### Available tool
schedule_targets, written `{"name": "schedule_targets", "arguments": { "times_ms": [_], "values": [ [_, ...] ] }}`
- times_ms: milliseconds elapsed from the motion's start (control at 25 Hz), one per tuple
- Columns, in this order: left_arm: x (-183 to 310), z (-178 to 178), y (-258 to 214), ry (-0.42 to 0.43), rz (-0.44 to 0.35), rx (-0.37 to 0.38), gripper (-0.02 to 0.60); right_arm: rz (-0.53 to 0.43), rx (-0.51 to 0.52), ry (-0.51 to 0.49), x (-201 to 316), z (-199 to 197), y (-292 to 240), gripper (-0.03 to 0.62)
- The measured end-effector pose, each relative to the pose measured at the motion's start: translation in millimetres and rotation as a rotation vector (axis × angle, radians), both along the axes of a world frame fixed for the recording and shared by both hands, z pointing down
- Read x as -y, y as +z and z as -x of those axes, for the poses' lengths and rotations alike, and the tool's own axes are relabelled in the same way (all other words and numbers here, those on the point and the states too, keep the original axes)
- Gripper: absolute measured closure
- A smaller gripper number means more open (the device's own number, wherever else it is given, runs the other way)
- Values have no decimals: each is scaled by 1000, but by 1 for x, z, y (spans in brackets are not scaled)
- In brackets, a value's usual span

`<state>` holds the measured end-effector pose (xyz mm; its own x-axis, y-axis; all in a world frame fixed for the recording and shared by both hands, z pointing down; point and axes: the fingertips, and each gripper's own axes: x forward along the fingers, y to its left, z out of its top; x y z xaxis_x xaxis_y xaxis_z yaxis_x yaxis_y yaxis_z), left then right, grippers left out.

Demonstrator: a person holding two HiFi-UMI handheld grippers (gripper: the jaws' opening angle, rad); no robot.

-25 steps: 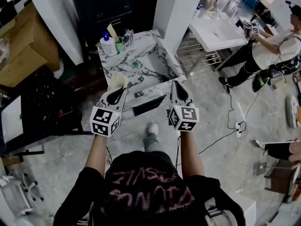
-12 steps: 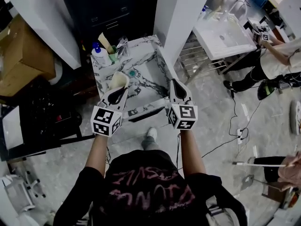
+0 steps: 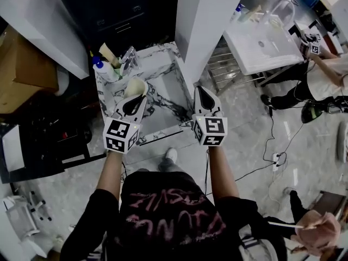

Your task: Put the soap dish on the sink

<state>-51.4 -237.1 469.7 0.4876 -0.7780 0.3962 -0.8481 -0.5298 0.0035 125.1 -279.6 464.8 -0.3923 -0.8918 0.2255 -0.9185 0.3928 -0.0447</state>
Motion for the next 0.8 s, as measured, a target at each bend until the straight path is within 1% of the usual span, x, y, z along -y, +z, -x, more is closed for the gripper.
{"name": "schedule_targets", "arguments": {
  "times_ms": [280, 440, 560, 800],
  "values": [
    [15, -14, 3, 5, 8, 27, 559, 5, 63, -1, 16, -12, -1, 579],
    [23, -12, 1, 1, 1, 27, 560, 6, 34, -20, 20, -7, 0, 580],
    [27, -10, 2, -4, 4, 20, 560, 13, 32, -28, 21, 0, -3, 579],
    [35, -10, 5, 12, 20, 2, 560, 22, 25, -17, 30, 5, -5, 580]
  ]
}}
